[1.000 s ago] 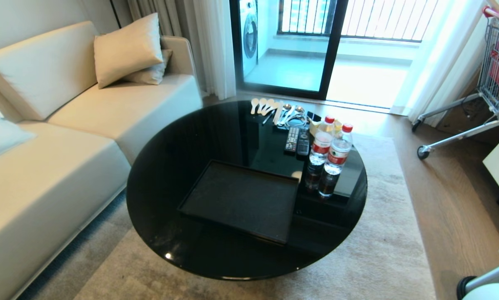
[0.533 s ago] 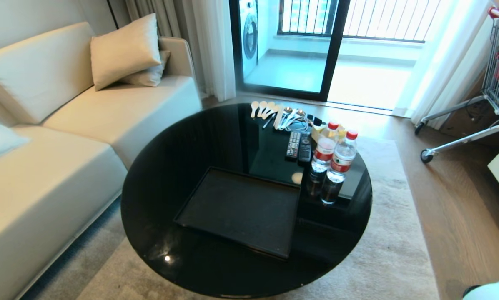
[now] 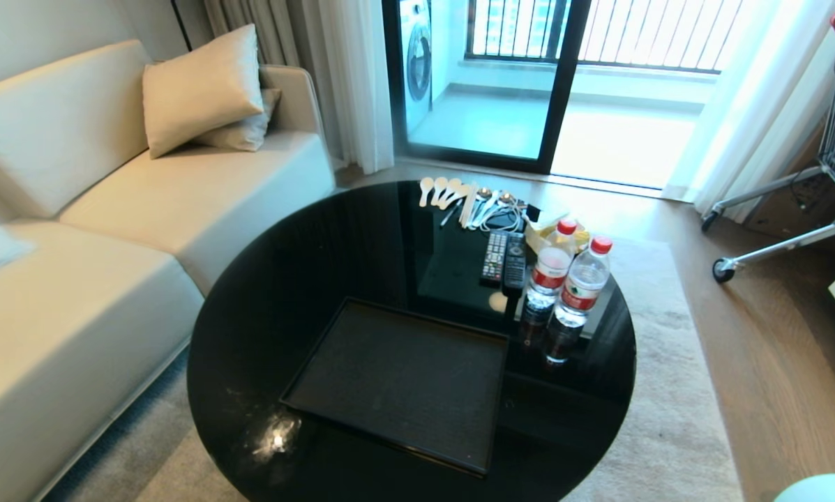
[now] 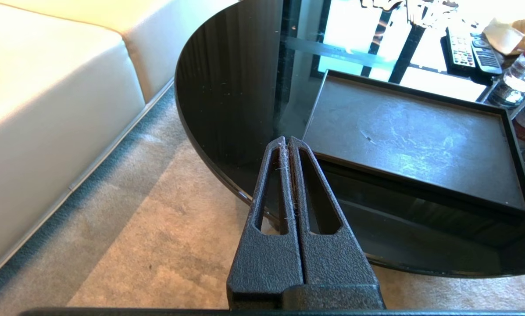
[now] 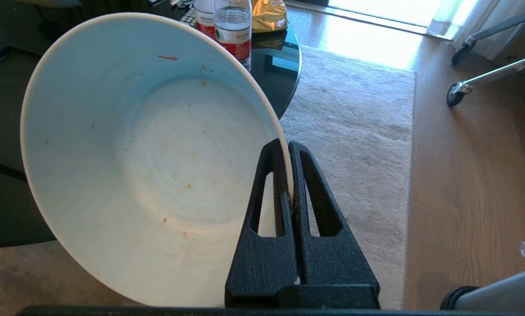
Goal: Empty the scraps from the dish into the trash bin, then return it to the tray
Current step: Put the bowl back to the table
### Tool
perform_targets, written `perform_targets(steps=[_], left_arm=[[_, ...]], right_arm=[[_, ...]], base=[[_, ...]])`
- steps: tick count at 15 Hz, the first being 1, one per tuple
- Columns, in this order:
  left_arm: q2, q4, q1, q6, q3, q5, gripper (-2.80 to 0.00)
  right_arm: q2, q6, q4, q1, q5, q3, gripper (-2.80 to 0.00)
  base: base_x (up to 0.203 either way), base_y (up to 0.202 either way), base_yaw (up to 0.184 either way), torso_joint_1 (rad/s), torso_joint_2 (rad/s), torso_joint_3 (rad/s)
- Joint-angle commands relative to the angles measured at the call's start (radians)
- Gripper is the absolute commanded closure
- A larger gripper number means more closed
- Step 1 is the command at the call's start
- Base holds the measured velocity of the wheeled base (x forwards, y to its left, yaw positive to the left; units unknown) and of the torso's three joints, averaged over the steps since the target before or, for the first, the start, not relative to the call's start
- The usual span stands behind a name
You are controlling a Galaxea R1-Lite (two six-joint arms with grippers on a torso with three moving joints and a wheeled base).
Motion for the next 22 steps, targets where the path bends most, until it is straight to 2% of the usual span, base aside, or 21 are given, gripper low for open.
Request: perform_targets(steps=[1,4,6,8,11,16,19,22], left_arm=[[0.0,0.0,0.0,-0.001,0.0,0.0,0.0],[0.0,0.0,0.0,-0.001,0.0,0.0,0.0],[0.0,0.0,0.0,-0.001,0.0,0.0,0.0],[0.0,0.0,0.0,-0.001,0.0,0.0,0.0],[0.0,0.0,0.0,-0.001,0.0,0.0,0.0],[0.0,0.0,0.0,-0.001,0.0,0.0,0.0],[0.0,0.0,0.0,-0.001,0.0,0.0,0.0],[0.0,0.0,0.0,-0.001,0.0,0.0,0.0]], right_arm=[[0.001,-0.002,0.0,0.0,0.001,0.0,0.0],[0.0,-0.01,0.0,0.0,0.005,0.0,0.0],[0.008,-0.071,0.014,0.002,0.039,-0.009,0.0],[0.044,-0.094,0.04,0.003,0.078,-0.059,0.0],[0.256,-0.117,0.059,0.003,0.18,-0.193,0.0],[0.74,-0.222,0.062,0.015,0.32,-0.442,0.0],[1.013,-0.27,0.061,0.108,0.375,-0.577,0.0],[1.269,-0.282,0.048,0.258,0.346,-0.702,0.0]], base=[[0.0,0.0,0.0,0.0,0.0,0.0],[0.0,0.0,0.0,0.0,0.0,0.0],[0.0,0.0,0.0,0.0,0.0,0.0],[0.0,0.0,0.0,0.0,0.0,0.0],[0.0,0.0,0.0,0.0,0.0,0.0],[0.0,0.0,0.0,0.0,0.0,0.0],[0.0,0.0,0.0,0.0,0.0,0.0],[0.0,0.0,0.0,0.0,0.0,0.0]])
